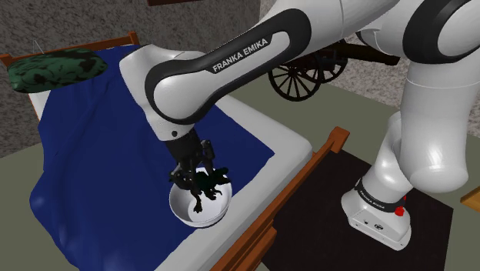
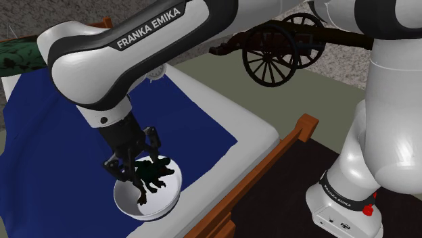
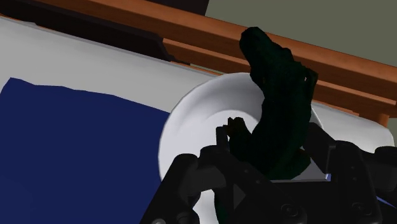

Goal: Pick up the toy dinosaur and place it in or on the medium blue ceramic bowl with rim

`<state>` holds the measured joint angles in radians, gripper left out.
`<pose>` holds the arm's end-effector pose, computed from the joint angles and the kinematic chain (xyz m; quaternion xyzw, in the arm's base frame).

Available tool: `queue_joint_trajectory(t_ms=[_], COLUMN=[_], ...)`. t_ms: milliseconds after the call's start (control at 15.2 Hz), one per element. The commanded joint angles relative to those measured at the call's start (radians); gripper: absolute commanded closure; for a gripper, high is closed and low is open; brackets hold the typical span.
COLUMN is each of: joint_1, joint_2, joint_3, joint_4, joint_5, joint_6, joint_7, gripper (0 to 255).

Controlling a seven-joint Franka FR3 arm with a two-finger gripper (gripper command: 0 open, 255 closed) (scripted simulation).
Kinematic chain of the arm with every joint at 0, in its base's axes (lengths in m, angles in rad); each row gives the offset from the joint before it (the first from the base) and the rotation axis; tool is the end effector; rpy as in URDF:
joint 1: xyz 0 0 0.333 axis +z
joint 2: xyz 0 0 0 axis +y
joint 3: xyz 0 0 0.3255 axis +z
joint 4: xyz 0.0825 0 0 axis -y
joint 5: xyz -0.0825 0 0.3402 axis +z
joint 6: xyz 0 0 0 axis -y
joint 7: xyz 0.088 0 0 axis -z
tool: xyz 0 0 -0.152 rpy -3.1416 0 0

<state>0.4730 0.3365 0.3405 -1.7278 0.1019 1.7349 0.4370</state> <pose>0.3830 0.4059 0.3642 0.9680 0.1680 -0.1863 0.0061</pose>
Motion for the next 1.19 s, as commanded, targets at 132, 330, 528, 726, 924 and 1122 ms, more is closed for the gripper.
queue_joint_trajectory(t_ms=[132, 330, 528, 726, 924, 1122], joint_1=[0.000, 0.000, -0.002, -0.003, -0.003, -0.003], joint_2=[0.000, 0.000, 0.008, 0.020, 0.020, 0.020], joint_3=[0.000, 0.000, -0.002, -0.004, -0.004, -0.004], joint_4=[0.000, 0.000, 0.075, 0.150, 0.150, 0.150], joint_5=[0.000, 0.000, -0.004, -0.009, -0.009, -0.009], joint_6=[0.000, 0.000, -0.068, -0.131, -0.131, -0.131], joint_7=[0.000, 0.000, 0.003, 0.007, 0.007, 0.007], gripper=[0, 0, 0, 0, 0, 0])
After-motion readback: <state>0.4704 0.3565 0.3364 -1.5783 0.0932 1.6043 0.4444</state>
